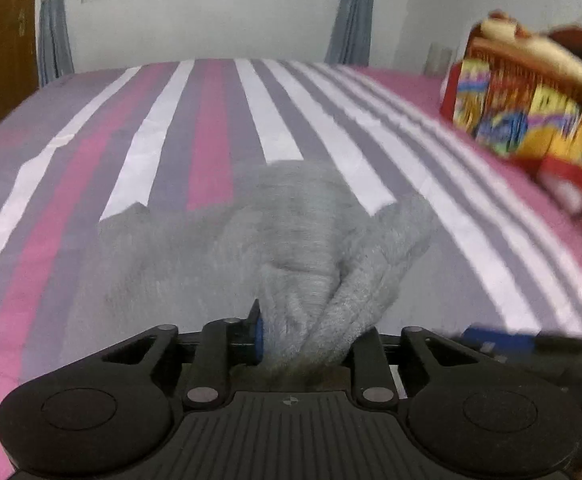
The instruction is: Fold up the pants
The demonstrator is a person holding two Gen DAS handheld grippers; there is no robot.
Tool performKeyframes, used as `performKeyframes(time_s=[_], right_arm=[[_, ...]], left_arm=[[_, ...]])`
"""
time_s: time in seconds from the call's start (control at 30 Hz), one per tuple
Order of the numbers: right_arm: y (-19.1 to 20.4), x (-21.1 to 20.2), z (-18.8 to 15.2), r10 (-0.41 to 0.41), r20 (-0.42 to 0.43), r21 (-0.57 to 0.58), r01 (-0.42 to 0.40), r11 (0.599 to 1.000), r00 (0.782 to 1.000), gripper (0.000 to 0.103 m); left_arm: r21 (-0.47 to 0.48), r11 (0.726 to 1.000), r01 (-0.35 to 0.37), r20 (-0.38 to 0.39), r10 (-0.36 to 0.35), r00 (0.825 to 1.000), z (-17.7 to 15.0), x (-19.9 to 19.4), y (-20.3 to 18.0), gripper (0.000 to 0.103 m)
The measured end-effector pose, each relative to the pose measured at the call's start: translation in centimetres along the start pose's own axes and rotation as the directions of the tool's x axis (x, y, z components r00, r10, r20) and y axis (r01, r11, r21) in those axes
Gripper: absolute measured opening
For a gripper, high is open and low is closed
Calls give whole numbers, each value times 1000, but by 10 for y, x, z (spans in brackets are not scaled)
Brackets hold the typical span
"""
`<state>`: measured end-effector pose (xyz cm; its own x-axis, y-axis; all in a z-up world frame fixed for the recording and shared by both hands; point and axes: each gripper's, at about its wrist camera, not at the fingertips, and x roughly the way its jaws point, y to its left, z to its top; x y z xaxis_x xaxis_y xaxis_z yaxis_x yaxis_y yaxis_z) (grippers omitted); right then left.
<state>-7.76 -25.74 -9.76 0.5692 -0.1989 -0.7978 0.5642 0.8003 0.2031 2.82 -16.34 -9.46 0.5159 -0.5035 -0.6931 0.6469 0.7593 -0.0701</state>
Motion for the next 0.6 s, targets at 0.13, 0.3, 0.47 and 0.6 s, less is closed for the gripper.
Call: performKeyframes(time_s=[0.13,0.3,0.47,0.6], right_arm=[[-10,-7,-1,7,12,23,-7,1000,1000,62],[-16,-6,0,25,15,58,-26,998,1000,63],[-17,-10,-2,47,11,80,-48,996,999,68],[-11,-11,-1,72,7,93,-72,993,997,69]], left_arm=[[-17,1000,14,19,-13,1000,2,-26,-8,42],[-33,999,36,69,-34,997,-1,-52,-9,49],[-95,995,5,109,5,994,-3,-64,13,65],[-198,979,-51,43,60,997,-18,-48,45,65]])
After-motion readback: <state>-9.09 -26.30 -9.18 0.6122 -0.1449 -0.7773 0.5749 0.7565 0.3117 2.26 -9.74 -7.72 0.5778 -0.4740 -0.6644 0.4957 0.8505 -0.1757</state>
